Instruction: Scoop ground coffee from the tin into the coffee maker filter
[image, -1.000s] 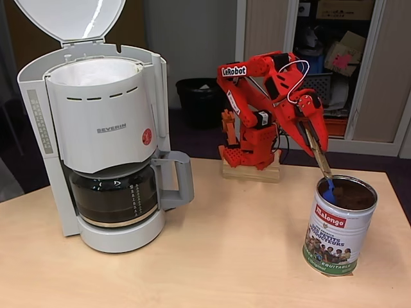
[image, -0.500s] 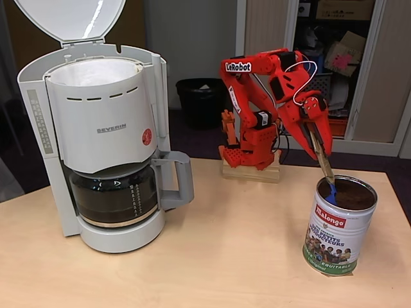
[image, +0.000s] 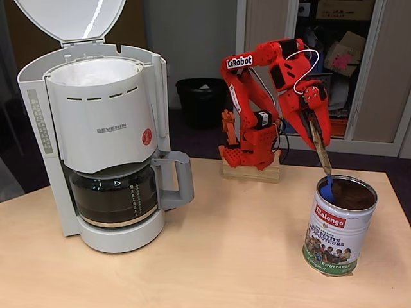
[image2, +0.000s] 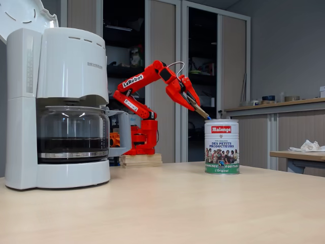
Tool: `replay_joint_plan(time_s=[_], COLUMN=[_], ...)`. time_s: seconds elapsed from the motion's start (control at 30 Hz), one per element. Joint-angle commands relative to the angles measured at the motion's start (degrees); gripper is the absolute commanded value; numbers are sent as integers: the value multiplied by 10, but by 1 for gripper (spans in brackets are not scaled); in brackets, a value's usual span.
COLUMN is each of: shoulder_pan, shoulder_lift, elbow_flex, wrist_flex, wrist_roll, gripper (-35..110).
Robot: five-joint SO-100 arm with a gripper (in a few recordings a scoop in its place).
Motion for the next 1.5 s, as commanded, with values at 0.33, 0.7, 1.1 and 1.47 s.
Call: replay_joint_plan(time_s=[0.33,0.7,1.1,1.47], shoulder_pan=[-4,-18,-4,-40], shoulder_lift=[-38,134,88,189], elbow_flex=[-37,189,47,170], wrist_flex=[-21,-124,-72,-197], wrist_roll=[-3,26,94,337], gripper=[0,0,0,0])
